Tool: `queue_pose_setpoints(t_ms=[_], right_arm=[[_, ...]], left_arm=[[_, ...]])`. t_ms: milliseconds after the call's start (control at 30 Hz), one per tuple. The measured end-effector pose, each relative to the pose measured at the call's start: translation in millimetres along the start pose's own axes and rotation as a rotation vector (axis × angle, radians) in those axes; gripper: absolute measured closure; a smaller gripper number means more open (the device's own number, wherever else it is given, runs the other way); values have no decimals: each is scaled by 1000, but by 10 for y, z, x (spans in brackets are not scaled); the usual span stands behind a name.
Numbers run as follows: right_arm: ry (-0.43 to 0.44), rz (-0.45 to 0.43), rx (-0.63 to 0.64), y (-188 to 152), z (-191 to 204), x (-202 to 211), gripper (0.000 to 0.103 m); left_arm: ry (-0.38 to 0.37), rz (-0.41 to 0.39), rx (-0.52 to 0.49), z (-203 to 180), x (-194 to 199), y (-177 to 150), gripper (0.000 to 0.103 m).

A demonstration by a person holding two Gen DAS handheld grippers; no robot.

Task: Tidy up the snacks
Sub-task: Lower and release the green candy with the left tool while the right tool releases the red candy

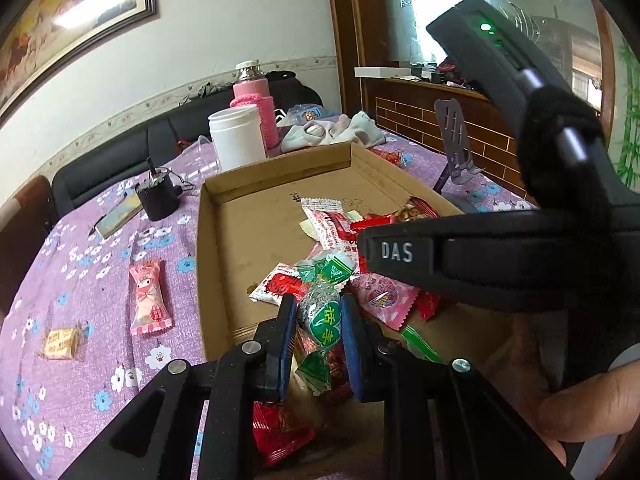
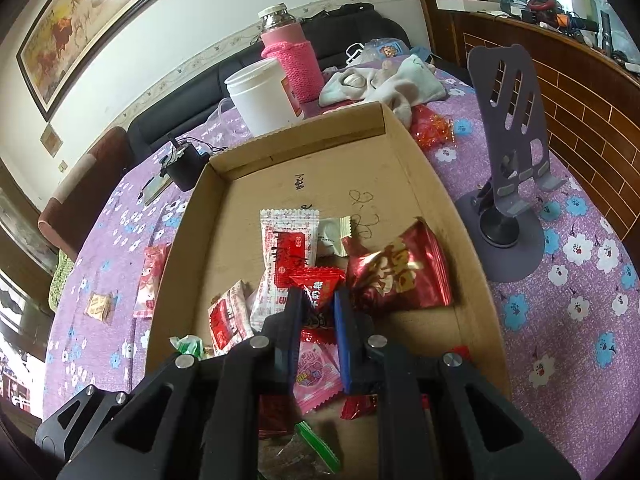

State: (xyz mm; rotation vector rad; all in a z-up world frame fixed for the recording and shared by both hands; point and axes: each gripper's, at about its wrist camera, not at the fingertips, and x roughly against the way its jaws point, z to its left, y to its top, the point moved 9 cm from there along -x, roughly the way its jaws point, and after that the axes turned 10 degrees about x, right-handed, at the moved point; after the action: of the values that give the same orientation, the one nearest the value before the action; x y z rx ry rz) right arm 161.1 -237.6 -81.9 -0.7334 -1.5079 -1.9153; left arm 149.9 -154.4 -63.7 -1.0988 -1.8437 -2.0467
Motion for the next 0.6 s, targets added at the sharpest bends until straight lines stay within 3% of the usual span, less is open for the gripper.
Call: queue_pose_setpoints(t_ms=[600], right_arm=[[-18, -1, 24, 4, 23, -18, 88]], left_arm=[[15, 5, -7, 11, -43, -17, 81]])
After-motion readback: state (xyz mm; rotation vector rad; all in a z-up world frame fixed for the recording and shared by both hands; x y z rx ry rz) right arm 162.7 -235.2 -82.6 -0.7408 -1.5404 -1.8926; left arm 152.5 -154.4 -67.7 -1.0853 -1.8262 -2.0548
